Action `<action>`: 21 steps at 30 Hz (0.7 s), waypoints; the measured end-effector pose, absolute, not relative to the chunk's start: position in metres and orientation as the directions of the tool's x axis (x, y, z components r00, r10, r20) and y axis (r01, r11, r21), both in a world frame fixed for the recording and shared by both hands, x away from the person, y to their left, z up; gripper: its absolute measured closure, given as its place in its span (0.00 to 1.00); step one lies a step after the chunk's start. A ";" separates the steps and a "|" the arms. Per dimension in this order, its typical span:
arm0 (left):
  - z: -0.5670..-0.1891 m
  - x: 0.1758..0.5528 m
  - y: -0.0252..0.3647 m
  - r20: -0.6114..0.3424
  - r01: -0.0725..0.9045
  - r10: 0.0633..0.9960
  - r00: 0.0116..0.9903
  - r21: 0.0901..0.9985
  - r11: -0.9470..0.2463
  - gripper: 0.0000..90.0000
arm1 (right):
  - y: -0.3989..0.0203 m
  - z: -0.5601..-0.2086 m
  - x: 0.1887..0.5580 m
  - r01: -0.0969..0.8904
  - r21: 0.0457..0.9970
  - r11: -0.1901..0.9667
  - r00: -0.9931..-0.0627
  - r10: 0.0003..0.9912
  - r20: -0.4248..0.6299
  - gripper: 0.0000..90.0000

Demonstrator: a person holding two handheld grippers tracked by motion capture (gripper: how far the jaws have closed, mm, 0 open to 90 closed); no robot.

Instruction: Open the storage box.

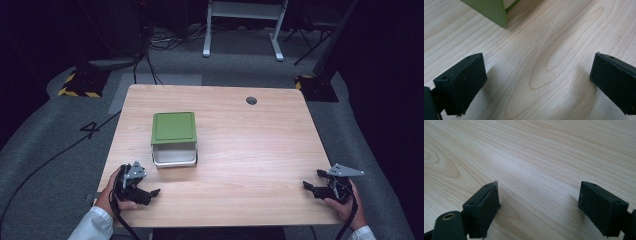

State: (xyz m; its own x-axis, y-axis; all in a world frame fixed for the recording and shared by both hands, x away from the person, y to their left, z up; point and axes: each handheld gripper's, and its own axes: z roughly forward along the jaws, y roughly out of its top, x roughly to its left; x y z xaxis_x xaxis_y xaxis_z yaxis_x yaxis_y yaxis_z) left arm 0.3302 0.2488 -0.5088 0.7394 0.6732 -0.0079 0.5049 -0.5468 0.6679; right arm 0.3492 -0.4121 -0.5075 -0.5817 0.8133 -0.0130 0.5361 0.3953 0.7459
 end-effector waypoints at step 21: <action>-0.480 0.313 0.231 0.022 0.405 0.603 0.797 0.721 -0.562 0.23 | -0.412 -0.508 0.351 0.536 0.746 0.394 -0.582 0.813 -0.012 0.19</action>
State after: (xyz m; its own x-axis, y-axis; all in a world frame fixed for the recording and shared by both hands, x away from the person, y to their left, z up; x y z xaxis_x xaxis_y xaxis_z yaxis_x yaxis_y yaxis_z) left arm 0.3135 0.2313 -0.4799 0.7972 0.6033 0.0224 0.4051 -0.5621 0.7210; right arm 0.3509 -0.4122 -0.5075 -0.5815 0.8135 -0.0116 0.5364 0.3940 0.7464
